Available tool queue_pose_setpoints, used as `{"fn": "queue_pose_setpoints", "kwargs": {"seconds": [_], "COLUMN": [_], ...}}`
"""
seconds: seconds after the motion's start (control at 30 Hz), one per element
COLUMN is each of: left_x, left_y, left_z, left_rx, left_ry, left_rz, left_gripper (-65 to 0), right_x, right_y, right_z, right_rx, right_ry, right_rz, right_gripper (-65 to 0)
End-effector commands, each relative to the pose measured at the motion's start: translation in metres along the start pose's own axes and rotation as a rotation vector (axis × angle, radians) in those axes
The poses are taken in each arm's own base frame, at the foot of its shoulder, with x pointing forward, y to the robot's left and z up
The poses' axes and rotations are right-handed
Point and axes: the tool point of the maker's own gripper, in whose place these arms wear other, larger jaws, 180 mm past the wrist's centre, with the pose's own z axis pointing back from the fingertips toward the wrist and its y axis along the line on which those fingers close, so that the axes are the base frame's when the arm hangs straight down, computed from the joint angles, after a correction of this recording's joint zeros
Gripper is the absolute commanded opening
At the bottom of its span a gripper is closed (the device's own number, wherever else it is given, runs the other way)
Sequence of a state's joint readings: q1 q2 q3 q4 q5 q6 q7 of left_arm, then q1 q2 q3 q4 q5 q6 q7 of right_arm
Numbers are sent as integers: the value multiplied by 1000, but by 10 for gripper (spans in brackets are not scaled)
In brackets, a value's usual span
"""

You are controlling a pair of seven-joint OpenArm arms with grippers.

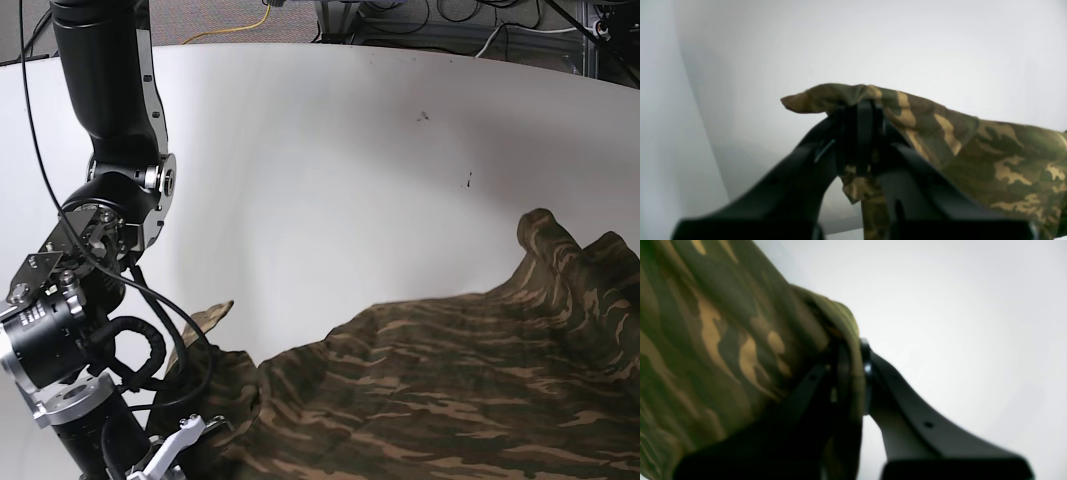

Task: Layout the t-shirt on the table in an organized manner, then fold the t-shirt properly
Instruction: 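Swing the lifted shirt outward and lay it flat across the table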

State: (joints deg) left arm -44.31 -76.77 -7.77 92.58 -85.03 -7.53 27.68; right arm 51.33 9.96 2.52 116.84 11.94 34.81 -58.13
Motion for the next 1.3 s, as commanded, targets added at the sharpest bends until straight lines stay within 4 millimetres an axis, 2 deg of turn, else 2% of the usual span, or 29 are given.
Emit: {"fn": "queue_pose_setpoints", "kwargs": {"seconds": [0.0,0.17,0.3,0.43,0.57,0.73,0.83,0.9,1.07,1.2,1.27], "left_x": [27,19,-3,-45,-80,-133,-164,-192,-236,-263,-275], "left_y": [4,5,12,19,14,-9,-21,-24,-24,-25,-26], "left_z": [7,5,0,-12,-23,-40,-47,-48,-50,-46,-43], "left_rx": [29,29,38,39,21,-36,-57,-51,-13,9,17], "left_ry": [-64,-41,18,72,119,188,227,267,321,360,379], "left_rz": [-31,-23,9,102,175,275,340,391,429,455,473], "left_gripper": [-650,-650,-650,-650,-650,-650,-650,-650,-650,-650,-650], "right_x": [-8,-36,-51,-70,-92,-137,-161,-178,-214,-235,-253], "right_y": [-11,-17,-17,-18,-17,-16,-8,-1,14,24,30], "right_z": [4,13,17,21,24,35,37,37,39,37,39], "right_rx": [-50,-77,-82,-92,-96,-98,-80,-64,-34,-17,-10], "right_ry": [28,80,115,158,205,300,326,341,368,375,395], "right_rz": [2,-54,-73,-101,-135,-194,-229,-256,-316,-366,-394], "right_gripper": [-648,-648,-648,-648,-648,-648,-648,-648,-648,-648,-648]}}
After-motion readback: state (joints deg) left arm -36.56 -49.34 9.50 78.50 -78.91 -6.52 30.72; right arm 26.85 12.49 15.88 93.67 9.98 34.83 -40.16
